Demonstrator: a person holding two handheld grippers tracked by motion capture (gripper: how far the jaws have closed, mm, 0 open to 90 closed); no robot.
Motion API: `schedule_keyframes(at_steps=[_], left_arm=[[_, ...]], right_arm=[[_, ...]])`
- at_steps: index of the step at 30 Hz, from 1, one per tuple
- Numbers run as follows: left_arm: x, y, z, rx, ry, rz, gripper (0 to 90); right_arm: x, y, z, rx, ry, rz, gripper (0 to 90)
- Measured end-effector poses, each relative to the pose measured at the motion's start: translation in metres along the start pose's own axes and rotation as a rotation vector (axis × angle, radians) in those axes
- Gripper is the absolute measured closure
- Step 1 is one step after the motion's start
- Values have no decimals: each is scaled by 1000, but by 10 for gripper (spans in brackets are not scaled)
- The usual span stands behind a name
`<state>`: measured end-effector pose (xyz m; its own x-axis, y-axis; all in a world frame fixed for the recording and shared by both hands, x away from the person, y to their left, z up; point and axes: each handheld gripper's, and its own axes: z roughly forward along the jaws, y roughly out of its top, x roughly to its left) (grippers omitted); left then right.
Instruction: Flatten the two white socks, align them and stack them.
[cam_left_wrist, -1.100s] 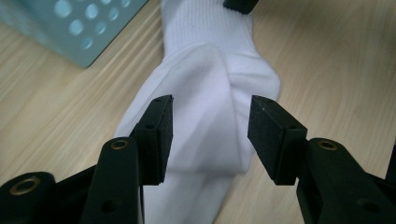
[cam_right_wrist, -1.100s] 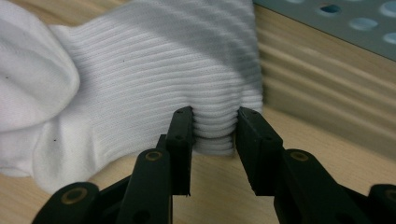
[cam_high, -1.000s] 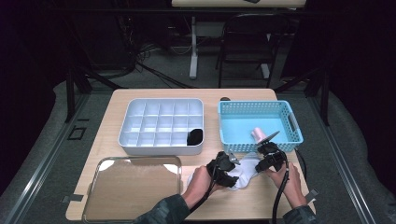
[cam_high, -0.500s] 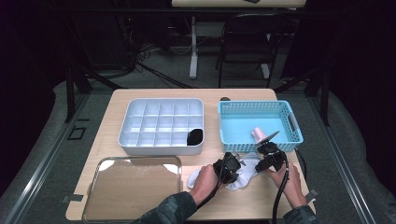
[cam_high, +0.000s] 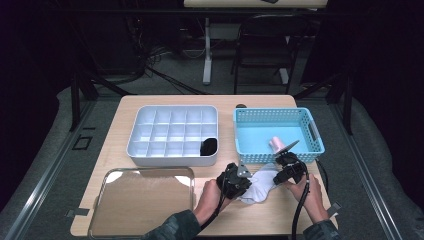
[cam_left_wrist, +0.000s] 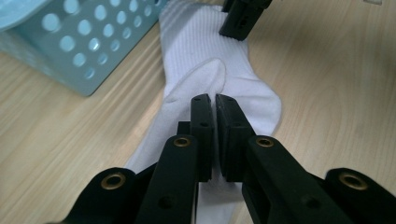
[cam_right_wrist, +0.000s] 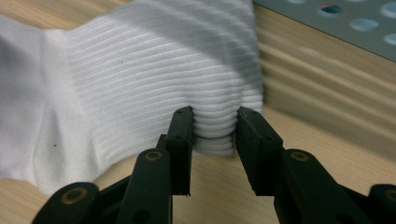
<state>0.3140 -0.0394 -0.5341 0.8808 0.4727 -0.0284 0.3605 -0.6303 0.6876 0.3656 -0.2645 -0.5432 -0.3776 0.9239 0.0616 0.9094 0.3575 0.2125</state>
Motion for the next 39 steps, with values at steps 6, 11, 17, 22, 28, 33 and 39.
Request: schedule_keyframes(at_steps=[6, 11, 17, 22, 28, 33, 39], left_arm=[[8, -16, -8, -18, 9, -39, 861], [14, -28, -14, -20, 2, -70, 857], [15, -38, -14, 11, -13, -97, 851], [13, -43, -17, 26, -2, -97, 837], [16, -48, -21, 34, 8, -118, 813], [21, -55, -28, 53, -2, -127, 767], [27, -63, -37, 83, -13, -137, 713]], right_arm=[[0, 0, 0, -3, 12, 5, 667], [-1, -2, 0, -15, 17, 9, 667], [1, -2, 2, -29, 1, 21, 667], [1, -2, 2, -29, 0, 22, 668], [1, -2, 2, -29, 5, 20, 667], [1, -2, 2, -34, 6, 25, 667], [1, -2, 2, -34, 5, 26, 666]])
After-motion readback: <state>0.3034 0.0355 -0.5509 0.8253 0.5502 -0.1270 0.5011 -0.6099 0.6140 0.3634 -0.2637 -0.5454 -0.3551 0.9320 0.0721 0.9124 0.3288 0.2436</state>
